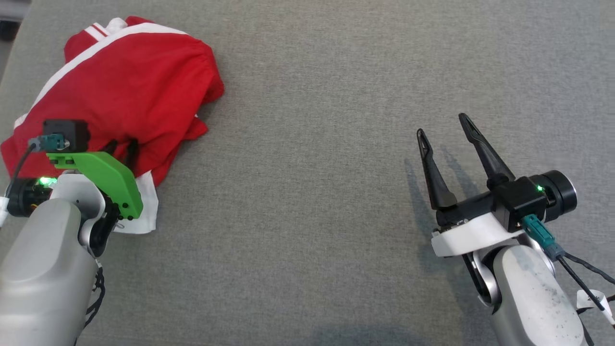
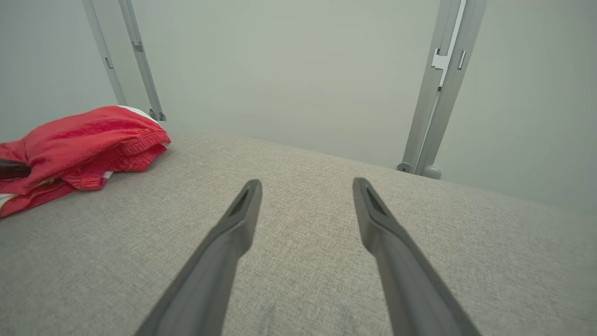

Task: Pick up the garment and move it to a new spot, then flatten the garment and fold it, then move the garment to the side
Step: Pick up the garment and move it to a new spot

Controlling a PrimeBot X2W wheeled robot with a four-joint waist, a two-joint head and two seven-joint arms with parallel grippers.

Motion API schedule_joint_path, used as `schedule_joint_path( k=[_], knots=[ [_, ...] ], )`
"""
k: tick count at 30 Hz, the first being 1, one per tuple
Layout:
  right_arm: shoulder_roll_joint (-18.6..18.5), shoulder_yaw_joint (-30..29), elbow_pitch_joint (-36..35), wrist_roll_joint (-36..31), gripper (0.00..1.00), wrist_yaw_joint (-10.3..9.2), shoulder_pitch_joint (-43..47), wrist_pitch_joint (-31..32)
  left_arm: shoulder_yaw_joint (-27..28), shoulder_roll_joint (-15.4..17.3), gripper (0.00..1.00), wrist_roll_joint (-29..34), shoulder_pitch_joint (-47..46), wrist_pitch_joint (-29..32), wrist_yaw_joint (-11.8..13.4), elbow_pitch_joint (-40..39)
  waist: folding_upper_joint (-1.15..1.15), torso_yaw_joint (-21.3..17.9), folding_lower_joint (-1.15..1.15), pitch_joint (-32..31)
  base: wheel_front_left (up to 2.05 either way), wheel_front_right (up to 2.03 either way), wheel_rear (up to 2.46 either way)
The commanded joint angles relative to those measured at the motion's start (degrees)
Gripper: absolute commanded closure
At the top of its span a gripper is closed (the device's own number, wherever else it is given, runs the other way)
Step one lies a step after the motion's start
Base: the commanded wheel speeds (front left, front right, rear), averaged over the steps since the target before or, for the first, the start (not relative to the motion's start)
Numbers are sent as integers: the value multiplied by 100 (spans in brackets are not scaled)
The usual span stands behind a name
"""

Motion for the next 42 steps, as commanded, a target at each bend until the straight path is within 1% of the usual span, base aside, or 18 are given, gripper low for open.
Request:
schedule_joint_path(
  k=[1, 6, 11, 16, 21, 23, 26, 29, 34, 38, 42],
  knots=[
    [17, -12, 10, 30, 0, -2, 85, -19, -26, 62, 100, -7, -55, -68, 11, 54, 0, -135, -1, -75, 0, 0, 0],
    [59, -66, 8, 71, 0, -2, 254, -20, 34, 164, 100, -51, 85, -301, 49, 74, 0, -143, -1, -333, 0, 0, 0],
    [89, -125, 20, 117, 0, -2, 471, -20, 199, 348, 100, -110, 223, -554, 191, -247, 0, -107, -1, -612, 0, 0, 0],
    [108, -181, -9, 186, 0, -2, 656, -19, 417, 618, 100, -145, 345, -726, 449, -1031, 0, -114, -1, -874, 0, 0, 0],
    [124, -177, -29, 268, 0, -2, 768, -19, 562, 833, 100, -228, 528, -549, 654, -2265, 0, -281, -1, -1103, 0, 0, 0],
    [127, -147, -37, 291, 0, -2, 788, -20, 620, 844, 100, -367, 659, -434, 695, -2868, 0, -413, -1, -1186, 0, 0, 0],
    [130, -96, -65, 353, 0, -2, 816, -20, 660, 922, 100, -464, 890, -192, 824, -3776, 0, -675, -1, -1275, 0, 0, 0],
    [127, -64, -114, 432, 0, -2, 834, -19, 653, 962, 100, -596, 1112, 65, 938, -4659, 0, -1001, -1, -1316, 0, 0, 0],
    [129, -77, -192, 527, 0, -2, 843, -19, 539, 936, 100, -722, 1334, 458, 1112, -5810, 0, -1545, -1, -1302, 0, 0, 0],
    [131, -103, -249, 627, 0, -2, 840, -20, 339, 812, 100, -817, 1439, 704, 1215, -6358, 0, -1981, -1, -1237, 0, 0, 0],
    [135, -89, -288, 722, 0, -2, 881, -19, 101, 651, 100, -825, 1553, 832, 1303, -6380, 0, -2355, -1, -1161, 0, 0, 0]
  ],
)
